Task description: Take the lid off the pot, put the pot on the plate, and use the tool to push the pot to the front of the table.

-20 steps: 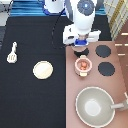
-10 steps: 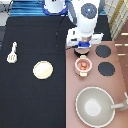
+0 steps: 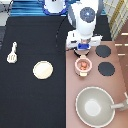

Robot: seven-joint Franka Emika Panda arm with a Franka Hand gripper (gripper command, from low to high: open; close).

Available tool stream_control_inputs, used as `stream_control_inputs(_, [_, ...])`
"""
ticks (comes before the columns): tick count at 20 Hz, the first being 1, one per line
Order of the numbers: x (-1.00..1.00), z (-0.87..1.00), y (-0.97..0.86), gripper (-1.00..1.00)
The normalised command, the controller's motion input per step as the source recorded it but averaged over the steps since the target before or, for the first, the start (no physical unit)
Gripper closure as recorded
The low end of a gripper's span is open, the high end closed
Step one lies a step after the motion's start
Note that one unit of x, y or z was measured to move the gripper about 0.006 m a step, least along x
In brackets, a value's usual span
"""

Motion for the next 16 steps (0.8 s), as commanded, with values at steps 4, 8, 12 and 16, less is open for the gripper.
stream_control_inputs(4, [-0.05,0.64,0.16,-1.0])
stream_control_inputs(8, [0.07,0.87,0.05,-1.0])
stream_control_inputs(12, [0.46,0.86,0.0,-1.0])
stream_control_inputs(16, [0.72,0.79,-0.1,-1.0])
